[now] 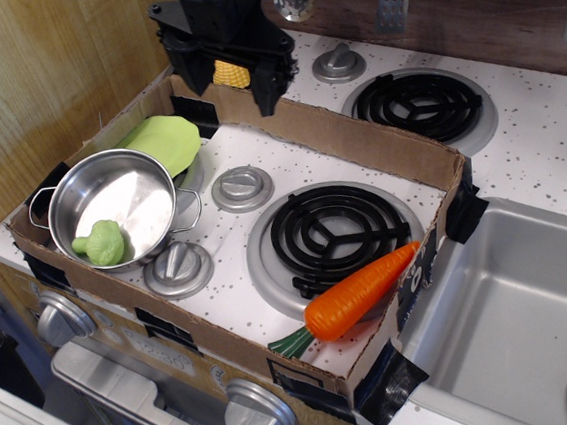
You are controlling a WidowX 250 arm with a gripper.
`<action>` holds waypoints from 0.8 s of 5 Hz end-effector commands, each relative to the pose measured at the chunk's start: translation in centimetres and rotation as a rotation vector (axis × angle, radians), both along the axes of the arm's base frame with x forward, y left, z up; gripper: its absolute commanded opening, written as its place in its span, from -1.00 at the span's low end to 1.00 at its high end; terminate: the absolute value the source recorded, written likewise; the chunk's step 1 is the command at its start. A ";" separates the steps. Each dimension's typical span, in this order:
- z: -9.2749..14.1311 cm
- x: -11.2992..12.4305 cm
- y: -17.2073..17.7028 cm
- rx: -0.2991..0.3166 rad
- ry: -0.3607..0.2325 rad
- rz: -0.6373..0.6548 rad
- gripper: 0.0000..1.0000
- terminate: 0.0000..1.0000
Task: Take broccoli out of pan
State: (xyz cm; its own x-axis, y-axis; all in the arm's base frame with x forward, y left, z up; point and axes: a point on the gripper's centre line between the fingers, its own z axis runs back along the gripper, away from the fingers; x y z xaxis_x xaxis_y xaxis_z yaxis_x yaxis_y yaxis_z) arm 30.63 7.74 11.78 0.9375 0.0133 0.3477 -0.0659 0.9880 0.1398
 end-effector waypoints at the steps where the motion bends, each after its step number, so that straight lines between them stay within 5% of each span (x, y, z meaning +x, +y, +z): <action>1: 3.2 -5.8 2.2 0.061 0.001 0.093 1.00 -1.00; 4: -0.8 -9.7 5.5 0.122 0.053 0.194 1.00 -1.00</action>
